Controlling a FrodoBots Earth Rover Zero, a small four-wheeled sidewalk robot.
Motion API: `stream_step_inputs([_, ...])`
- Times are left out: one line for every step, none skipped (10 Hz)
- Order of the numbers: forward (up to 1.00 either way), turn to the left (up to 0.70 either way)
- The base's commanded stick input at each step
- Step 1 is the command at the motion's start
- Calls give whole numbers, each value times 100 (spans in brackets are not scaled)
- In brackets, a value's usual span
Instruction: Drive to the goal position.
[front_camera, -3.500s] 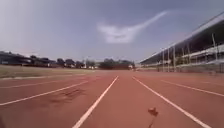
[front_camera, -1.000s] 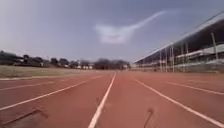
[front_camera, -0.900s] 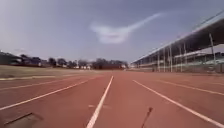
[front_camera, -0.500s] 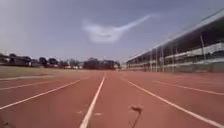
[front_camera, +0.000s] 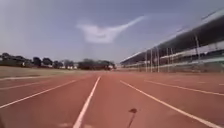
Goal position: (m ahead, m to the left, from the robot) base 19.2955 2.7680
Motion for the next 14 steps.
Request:
stream_step_inputs([70, 0])
stream_step_inputs([70, 0])
stream_step_inputs([70, 0])
stream_step_inputs([70, 0])
stream_step_inputs([70, 0])
stream_step_inputs([70, 0])
stream_step_inputs([70, 0])
stream_step_inputs([70, 0])
stream_step_inputs([70, 0])
stream_step_inputs([70, 0])
stream_step_inputs([70, 0])
stream_step_inputs([70, 0])
stream_step_inputs([70, 0])
stream_step_inputs([70, 0])
